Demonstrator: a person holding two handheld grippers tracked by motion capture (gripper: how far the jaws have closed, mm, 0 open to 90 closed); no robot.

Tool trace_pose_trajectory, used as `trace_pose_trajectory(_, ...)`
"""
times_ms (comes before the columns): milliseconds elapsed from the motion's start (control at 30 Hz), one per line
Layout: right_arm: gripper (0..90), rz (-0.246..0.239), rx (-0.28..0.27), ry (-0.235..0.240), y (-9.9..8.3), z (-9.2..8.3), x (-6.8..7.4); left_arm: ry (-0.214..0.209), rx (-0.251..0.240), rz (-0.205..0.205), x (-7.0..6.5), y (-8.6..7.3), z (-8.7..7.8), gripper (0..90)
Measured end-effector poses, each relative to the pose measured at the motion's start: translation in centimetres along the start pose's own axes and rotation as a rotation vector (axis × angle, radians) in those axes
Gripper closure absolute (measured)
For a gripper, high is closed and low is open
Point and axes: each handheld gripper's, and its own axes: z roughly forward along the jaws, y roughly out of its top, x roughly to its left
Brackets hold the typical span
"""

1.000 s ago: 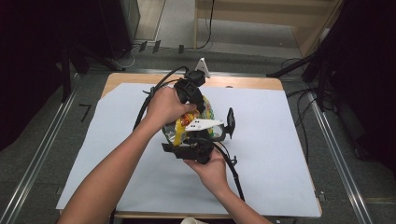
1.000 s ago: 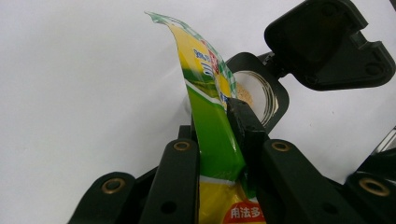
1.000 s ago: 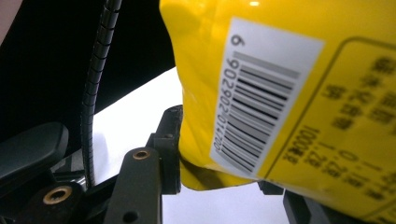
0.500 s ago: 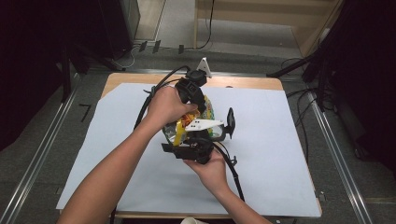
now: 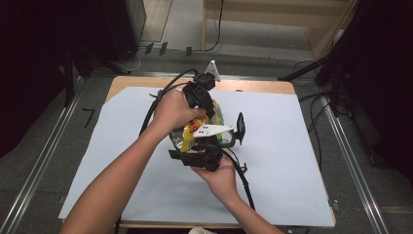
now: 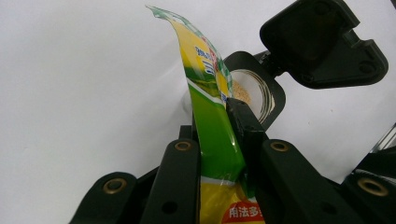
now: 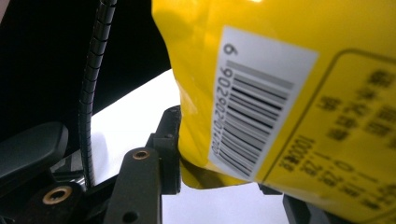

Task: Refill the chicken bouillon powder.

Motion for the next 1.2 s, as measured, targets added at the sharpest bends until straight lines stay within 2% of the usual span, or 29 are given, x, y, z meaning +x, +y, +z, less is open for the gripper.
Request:
trace_pose_trajectory(867, 61.5, -0.016, -0.003, -0.015, -0.02, -0.15, 0.05, 0.003, -0.035, 0.014, -0.28, -0.12, -0.20, 82.3)
trace_pose_trajectory(1200, 61.4, -0.008, 0.000, -0.019, 0.01, -0.30, -0.08, -0.004, -0.023, 0.015, -0.25, 0.17, 0.18, 81.5)
